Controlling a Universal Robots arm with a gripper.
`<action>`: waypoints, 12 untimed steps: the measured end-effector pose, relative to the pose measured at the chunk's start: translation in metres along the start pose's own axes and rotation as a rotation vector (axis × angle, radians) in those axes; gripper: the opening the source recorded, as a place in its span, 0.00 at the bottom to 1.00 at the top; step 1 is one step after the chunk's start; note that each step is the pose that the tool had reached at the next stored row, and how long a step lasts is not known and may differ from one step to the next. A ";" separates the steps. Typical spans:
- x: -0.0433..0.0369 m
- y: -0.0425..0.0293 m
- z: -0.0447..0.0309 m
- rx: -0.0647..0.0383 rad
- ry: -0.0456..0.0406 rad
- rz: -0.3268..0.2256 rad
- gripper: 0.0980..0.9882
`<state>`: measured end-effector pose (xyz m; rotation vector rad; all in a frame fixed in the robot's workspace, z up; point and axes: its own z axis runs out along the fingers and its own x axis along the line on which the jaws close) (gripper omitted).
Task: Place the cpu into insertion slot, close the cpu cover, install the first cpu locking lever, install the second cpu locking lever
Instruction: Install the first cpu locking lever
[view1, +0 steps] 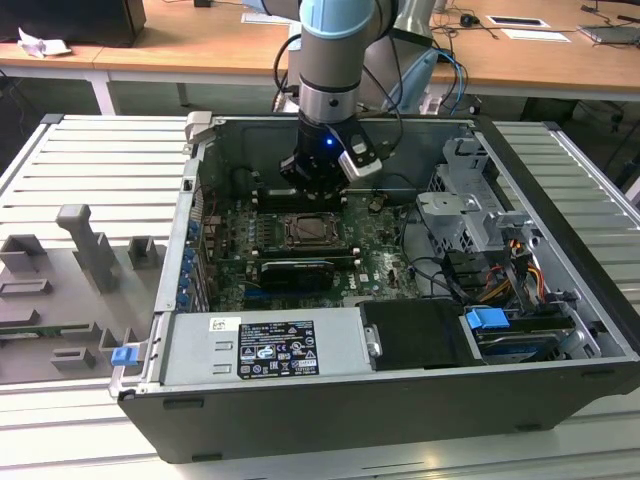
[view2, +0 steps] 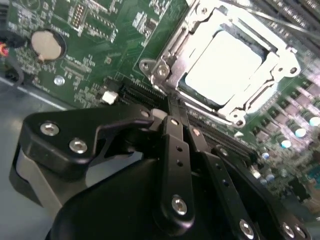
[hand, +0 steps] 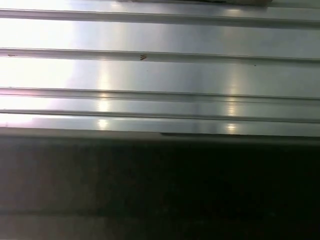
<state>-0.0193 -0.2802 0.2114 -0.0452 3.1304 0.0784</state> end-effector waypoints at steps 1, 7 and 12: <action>0.0000 0.0001 -0.0016 0.000 0.0000 0.000 0.01; 0.0000 -0.0025 -0.0020 0.000 0.0000 0.000 0.01; 0.0001 -0.0044 -0.0021 0.000 0.0000 0.000 0.01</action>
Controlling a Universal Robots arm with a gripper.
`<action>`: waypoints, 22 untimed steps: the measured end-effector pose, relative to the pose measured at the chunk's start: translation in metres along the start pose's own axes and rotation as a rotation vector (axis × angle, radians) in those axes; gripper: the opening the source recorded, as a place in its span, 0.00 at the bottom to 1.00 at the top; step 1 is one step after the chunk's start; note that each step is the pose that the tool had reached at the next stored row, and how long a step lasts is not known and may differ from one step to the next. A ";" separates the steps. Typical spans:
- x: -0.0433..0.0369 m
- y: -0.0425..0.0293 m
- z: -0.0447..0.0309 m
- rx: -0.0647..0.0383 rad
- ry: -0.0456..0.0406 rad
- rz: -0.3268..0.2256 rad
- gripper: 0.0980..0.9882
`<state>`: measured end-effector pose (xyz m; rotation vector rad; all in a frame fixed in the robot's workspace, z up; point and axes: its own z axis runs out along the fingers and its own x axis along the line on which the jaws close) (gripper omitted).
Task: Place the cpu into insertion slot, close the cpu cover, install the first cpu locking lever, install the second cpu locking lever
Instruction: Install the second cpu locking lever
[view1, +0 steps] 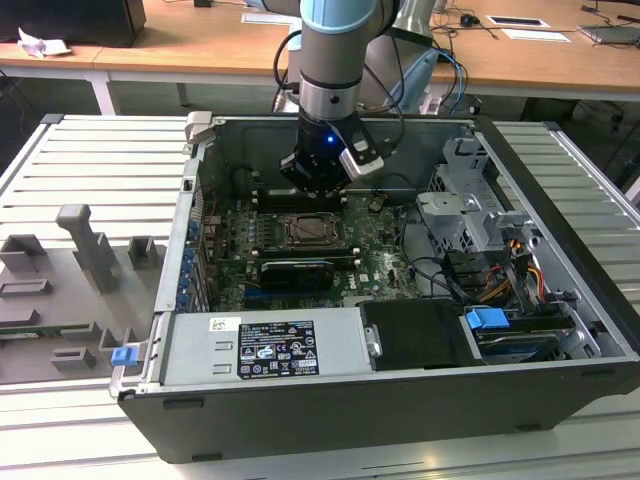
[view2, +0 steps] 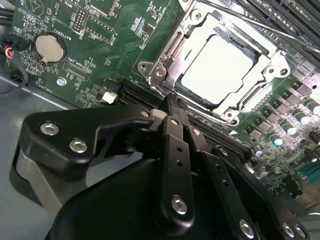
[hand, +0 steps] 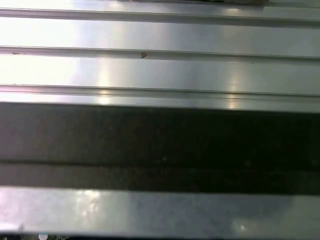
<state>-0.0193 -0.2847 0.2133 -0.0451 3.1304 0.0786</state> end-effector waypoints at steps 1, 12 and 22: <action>0.0000 -0.0004 -0.0001 0.000 0.0000 0.000 0.01; 0.0001 -0.0067 -0.0034 0.000 0.0001 0.000 0.01; 0.0003 -0.0160 -0.0041 0.001 -0.0001 0.000 0.01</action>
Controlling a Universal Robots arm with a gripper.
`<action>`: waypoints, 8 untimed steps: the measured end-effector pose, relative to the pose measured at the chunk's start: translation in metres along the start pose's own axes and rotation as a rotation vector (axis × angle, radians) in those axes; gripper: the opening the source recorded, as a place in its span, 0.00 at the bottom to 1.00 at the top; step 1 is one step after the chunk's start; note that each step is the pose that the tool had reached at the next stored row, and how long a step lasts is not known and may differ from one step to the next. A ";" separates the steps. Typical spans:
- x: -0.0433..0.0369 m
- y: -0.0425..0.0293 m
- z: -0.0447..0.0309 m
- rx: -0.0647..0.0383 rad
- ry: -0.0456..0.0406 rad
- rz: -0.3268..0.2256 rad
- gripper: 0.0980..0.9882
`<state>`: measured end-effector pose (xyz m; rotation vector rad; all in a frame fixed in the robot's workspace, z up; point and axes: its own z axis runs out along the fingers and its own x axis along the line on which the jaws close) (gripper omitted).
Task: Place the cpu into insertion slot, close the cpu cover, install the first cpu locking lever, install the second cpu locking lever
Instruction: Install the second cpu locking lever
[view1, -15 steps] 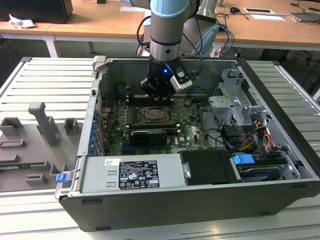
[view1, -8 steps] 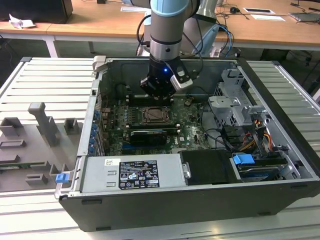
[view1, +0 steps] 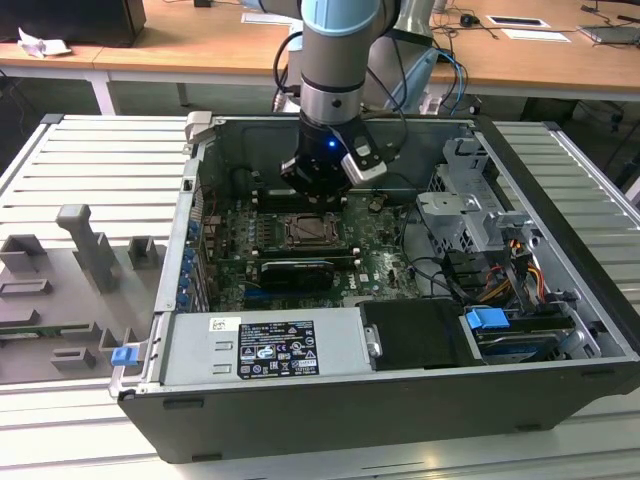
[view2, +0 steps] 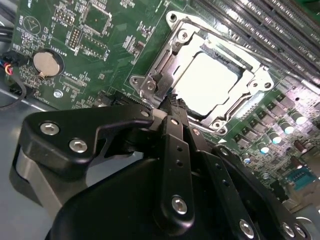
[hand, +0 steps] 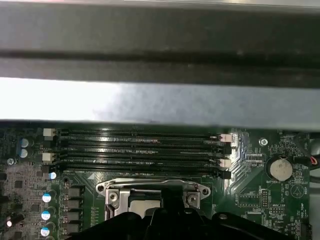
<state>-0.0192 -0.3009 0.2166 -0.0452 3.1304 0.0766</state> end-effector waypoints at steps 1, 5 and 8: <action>-0.0001 0.0000 -0.0044 0.008 0.0003 0.000 0.01; -0.0002 0.0008 -0.0208 0.034 0.0011 0.000 0.01; -0.0001 -0.0033 -0.0253 0.045 0.0014 -0.001 0.01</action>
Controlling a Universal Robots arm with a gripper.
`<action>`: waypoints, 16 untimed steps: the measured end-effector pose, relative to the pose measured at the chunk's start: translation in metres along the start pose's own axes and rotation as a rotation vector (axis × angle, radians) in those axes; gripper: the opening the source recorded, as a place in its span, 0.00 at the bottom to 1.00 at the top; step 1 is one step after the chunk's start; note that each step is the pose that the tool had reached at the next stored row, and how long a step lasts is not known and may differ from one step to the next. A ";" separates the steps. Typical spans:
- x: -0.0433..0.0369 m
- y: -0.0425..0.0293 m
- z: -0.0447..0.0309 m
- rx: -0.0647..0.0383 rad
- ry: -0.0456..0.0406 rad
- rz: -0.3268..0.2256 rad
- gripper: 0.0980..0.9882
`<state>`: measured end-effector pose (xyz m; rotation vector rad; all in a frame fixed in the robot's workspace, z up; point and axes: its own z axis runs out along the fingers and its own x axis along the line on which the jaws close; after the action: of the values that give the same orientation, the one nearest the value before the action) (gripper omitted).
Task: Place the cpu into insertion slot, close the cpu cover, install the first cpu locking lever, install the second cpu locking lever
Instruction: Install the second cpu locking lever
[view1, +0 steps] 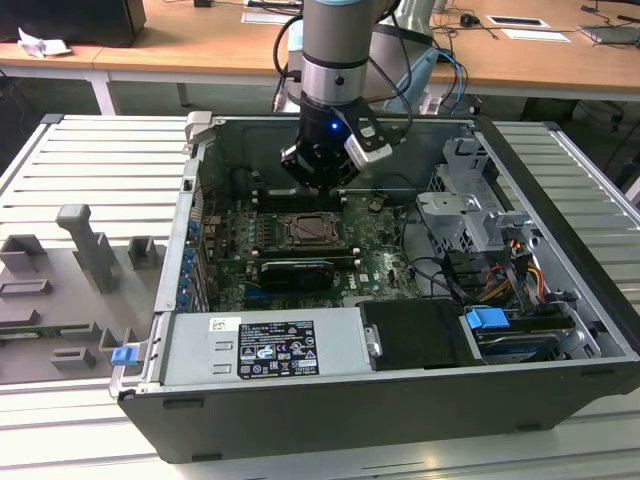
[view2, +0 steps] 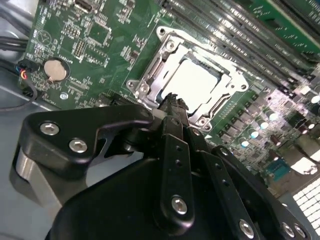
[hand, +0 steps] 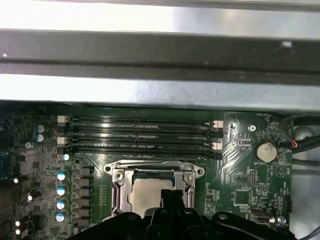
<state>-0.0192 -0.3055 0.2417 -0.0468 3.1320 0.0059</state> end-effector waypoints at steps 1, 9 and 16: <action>0.0003 -0.0033 0.0001 0.000 0.0000 0.000 0.01; 0.0007 -0.0195 0.0003 0.000 0.0000 -0.001 0.01; 0.0012 -0.0366 0.0011 -0.001 0.0026 -0.003 0.01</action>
<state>-0.0193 -0.3421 0.2405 -0.0510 3.1345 0.0082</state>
